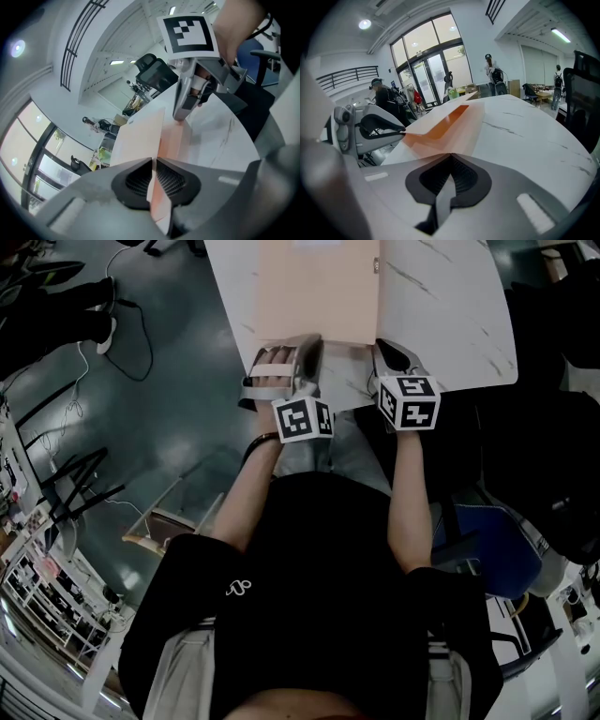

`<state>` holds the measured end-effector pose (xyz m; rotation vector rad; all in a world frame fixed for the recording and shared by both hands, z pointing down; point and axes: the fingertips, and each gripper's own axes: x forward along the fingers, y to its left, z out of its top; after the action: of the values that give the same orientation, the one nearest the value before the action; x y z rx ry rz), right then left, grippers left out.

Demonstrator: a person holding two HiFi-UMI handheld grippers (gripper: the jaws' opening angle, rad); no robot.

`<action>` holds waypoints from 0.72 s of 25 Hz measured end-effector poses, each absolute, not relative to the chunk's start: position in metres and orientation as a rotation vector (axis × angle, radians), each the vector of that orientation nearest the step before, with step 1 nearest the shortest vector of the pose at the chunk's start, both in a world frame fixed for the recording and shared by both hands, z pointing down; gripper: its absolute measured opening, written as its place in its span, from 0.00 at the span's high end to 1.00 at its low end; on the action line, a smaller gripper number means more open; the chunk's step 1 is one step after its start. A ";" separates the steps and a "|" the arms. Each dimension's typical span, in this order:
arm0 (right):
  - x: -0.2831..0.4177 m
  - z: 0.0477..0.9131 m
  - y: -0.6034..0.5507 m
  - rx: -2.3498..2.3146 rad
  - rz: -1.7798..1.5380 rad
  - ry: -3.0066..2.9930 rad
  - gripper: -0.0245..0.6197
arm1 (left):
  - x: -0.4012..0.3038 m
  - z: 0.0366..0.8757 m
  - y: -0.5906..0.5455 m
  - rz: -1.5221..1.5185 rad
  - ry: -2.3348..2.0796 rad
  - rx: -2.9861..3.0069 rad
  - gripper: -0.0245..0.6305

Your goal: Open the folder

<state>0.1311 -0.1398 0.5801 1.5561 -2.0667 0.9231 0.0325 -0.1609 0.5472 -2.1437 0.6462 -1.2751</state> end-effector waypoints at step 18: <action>0.132 0.581 -0.139 1.530 0.908 -2.045 0.96 | -0.011 0.498 -0.178 -0.878 1.134 -2.598 0.92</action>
<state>0.1322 -0.1391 0.5813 1.5298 -2.0454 0.9077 -0.0110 -0.1780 0.4978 -2.5981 1.1344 -0.8784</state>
